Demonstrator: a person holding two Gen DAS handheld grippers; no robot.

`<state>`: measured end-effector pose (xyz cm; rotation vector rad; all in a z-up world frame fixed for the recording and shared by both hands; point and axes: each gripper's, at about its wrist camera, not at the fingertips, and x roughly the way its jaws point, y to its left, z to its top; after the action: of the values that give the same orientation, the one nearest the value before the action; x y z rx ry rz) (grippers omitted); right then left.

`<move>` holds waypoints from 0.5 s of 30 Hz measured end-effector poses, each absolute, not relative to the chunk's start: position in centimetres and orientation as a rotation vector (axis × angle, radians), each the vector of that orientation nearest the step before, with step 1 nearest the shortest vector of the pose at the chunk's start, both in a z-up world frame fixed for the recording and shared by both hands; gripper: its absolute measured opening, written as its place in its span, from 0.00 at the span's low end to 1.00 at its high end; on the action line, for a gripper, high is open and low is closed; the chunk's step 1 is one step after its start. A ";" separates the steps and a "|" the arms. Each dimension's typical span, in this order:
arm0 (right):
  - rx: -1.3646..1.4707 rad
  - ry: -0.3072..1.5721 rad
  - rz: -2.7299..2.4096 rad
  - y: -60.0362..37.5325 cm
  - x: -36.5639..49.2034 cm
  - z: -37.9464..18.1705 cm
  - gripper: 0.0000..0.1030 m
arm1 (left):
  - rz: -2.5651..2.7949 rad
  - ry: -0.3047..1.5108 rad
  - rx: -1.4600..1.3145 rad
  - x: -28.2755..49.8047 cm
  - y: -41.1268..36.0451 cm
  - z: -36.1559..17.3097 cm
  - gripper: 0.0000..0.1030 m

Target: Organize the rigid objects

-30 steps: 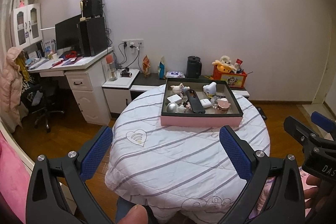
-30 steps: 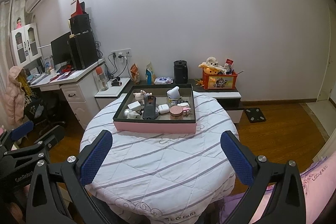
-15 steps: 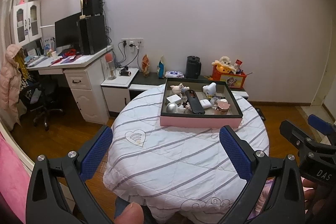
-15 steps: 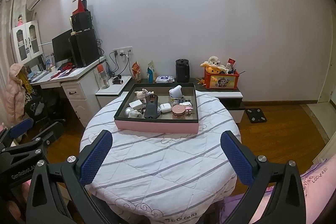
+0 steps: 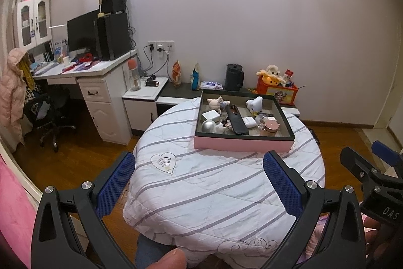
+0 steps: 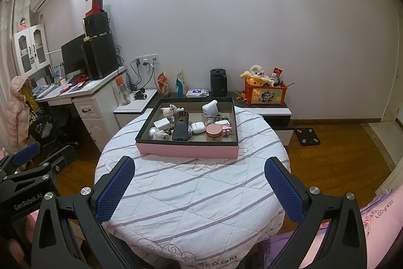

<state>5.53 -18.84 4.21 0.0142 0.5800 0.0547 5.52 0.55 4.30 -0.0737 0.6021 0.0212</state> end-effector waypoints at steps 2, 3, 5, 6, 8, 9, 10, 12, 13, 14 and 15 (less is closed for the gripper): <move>0.012 0.579 0.052 -18.8 5.5 4.2 1.00 | 0.020 0.602 -0.073 5.6 0.6 4.2 1.00; 0.013 0.582 0.053 -18.9 5.6 4.2 1.00 | 0.021 0.601 -0.073 5.7 0.5 4.2 1.00; 0.013 0.585 0.053 -18.8 5.7 4.1 1.00 | 0.020 0.603 -0.073 5.8 0.5 4.2 1.00; 0.011 0.585 0.052 -18.8 5.8 4.0 1.00 | 0.020 0.604 -0.072 5.7 0.5 4.2 1.00; 0.013 0.588 0.054 -18.8 5.8 4.0 1.00 | 0.024 0.606 -0.074 5.9 0.5 4.2 1.00; 0.013 0.589 0.054 -18.8 5.9 4.0 1.00 | 0.025 0.606 -0.073 5.9 0.5 4.2 1.00; 0.011 0.588 0.052 -18.7 5.9 4.0 1.00 | 0.027 0.608 -0.073 6.0 0.5 4.1 1.00; 0.014 0.590 0.054 -18.8 5.9 3.9 1.00 | 0.031 0.607 -0.073 6.0 0.5 4.1 1.00; 0.014 0.590 0.055 -18.8 5.9 4.0 1.00 | 0.030 0.609 -0.075 6.1 0.6 4.1 1.00; 0.014 0.591 0.055 -18.8 5.9 3.9 1.00 | 0.028 0.610 -0.077 6.2 0.5 4.0 1.00; 0.013 0.591 0.054 -18.8 5.9 3.9 1.00 | 0.025 0.611 -0.079 6.1 0.5 4.0 1.00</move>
<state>5.95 -18.83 3.95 0.0129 0.5907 0.0540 6.15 0.53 4.03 -0.0786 0.6111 0.0245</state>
